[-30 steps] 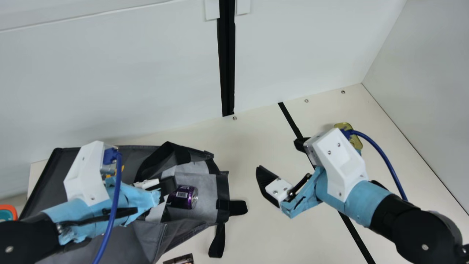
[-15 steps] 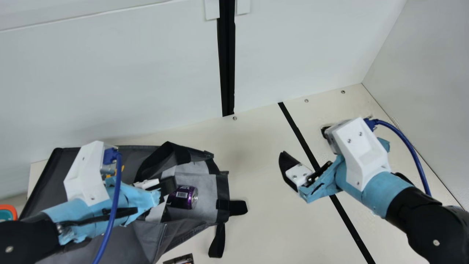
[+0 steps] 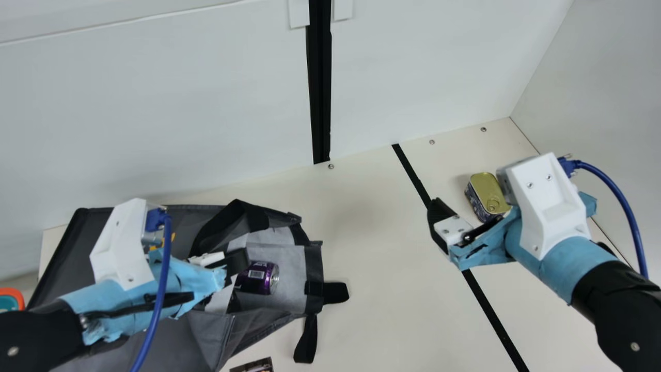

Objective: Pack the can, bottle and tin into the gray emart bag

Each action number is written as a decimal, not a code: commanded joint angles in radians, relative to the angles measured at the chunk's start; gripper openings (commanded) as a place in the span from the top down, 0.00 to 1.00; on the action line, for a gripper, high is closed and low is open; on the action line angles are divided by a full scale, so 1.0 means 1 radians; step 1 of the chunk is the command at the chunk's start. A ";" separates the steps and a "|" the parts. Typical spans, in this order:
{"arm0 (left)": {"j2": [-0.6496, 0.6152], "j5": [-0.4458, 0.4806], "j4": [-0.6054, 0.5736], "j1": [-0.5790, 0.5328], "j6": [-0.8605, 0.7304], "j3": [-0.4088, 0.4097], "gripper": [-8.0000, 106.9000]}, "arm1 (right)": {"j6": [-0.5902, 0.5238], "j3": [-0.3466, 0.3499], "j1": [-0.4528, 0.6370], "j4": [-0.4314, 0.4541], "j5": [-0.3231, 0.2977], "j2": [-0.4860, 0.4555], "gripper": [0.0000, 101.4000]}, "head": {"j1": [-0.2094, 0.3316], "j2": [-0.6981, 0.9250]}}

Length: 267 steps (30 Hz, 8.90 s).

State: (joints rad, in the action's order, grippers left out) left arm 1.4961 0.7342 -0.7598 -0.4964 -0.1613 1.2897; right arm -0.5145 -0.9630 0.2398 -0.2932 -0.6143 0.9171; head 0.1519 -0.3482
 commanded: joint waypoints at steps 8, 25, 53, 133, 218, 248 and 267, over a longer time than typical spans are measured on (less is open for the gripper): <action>0.000 0.000 0.000 0.000 0.000 0.000 0.84 | 0.157 -0.027 0.031 0.183 -0.035 -0.018 0.10 | 0.023 -0.001; 0.000 0.000 0.000 0.000 0.000 0.000 0.84 | 0.331 -0.080 0.060 0.405 -0.161 -0.067 0.10 | 0.023 -0.001; 0.000 0.000 0.000 0.000 0.000 0.000 0.84 | 0.415 -0.371 0.098 0.494 -0.557 -0.010 0.10 | 0.023 -0.001; 0.000 0.000 0.000 0.000 0.000 0.000 0.84 | 0.405 -0.505 0.115 0.457 -0.606 0.247 0.10 | 0.023 -0.001; 0.000 0.000 0.000 0.000 0.000 0.000 0.84 | 0.195 -0.724 0.208 0.318 -0.433 0.874 0.10 | 0.023 -0.001; 0.000 0.000 0.000 0.000 0.000 0.000 0.84 | 0.166 -0.707 0.225 0.247 -0.374 1.025 0.10 | 0.023 -0.001; 0.000 0.000 0.000 0.000 0.000 0.000 0.84 | 0.163 -0.754 0.242 0.194 -0.388 1.129 0.10 | 0.023 -0.001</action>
State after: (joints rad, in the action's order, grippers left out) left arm 1.4961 0.7342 -0.7598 -0.4964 -0.1613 1.2897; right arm -0.3542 -1.7160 0.4817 -0.1014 -1.0022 2.0442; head 0.1519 -0.3482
